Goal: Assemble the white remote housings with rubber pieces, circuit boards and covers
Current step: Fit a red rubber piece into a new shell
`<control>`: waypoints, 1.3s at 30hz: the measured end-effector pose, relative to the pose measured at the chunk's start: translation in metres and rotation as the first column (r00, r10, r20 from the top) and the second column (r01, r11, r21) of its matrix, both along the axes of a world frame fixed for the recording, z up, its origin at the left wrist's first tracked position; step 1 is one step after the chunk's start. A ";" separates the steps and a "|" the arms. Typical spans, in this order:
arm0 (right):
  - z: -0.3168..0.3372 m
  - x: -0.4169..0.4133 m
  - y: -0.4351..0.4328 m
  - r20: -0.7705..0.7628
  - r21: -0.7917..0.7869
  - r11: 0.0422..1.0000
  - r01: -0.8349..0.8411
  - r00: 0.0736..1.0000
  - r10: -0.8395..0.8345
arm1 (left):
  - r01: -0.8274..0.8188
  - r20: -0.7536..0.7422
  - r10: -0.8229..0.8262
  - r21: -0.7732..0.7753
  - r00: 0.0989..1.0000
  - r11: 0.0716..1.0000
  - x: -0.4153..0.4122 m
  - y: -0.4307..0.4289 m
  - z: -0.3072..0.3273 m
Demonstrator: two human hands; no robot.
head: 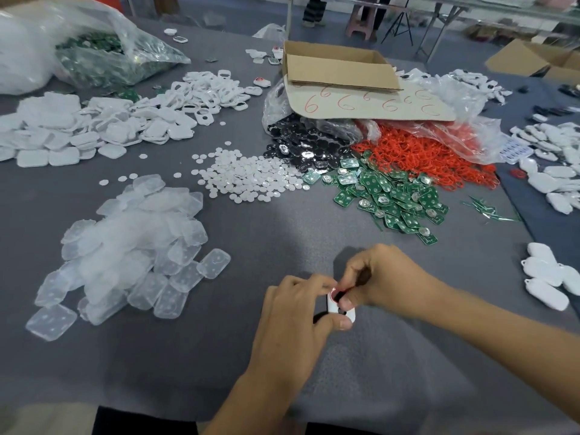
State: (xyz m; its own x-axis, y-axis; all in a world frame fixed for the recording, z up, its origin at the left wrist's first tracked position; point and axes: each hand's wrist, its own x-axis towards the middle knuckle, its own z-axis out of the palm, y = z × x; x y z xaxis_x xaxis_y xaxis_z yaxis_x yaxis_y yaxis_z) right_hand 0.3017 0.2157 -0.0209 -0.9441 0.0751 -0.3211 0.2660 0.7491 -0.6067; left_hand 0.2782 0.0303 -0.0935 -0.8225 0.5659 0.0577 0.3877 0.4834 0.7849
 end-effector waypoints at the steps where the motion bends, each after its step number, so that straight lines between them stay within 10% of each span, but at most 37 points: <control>1: -0.003 0.011 -0.005 -0.079 0.009 0.999 0.051 0.996 -0.050 | -0.002 -0.011 0.002 0.003 1.000 1.000 0.000 0.000 0.000; 10: -0.019 0.033 -0.030 -0.140 -0.194 0.880 0.433 0.876 -0.461 | 0.012 -0.163 -0.009 0.019 0.987 1.000 0.000 0.000 0.006; 32: -0.018 0.027 -0.030 -0.212 -0.021 0.887 0.462 0.864 -0.456 | 0.011 -0.171 -0.009 0.014 0.985 1.000 0.000 0.001 0.006; 39: -0.015 0.036 -0.029 -0.221 0.202 0.948 0.244 0.955 -0.199 | 0.016 -0.167 -0.015 0.007 0.986 1.000 -0.001 0.001 0.005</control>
State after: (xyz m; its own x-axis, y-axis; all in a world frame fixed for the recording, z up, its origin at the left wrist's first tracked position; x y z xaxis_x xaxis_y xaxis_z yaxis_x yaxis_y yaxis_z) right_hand 0.3373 0.1872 -0.0355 -0.9375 0.3380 -0.0825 0.3339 0.8074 -0.4864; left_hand 0.2772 0.0317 -0.0881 -0.7920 0.5773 0.1987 0.5212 0.4699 0.7124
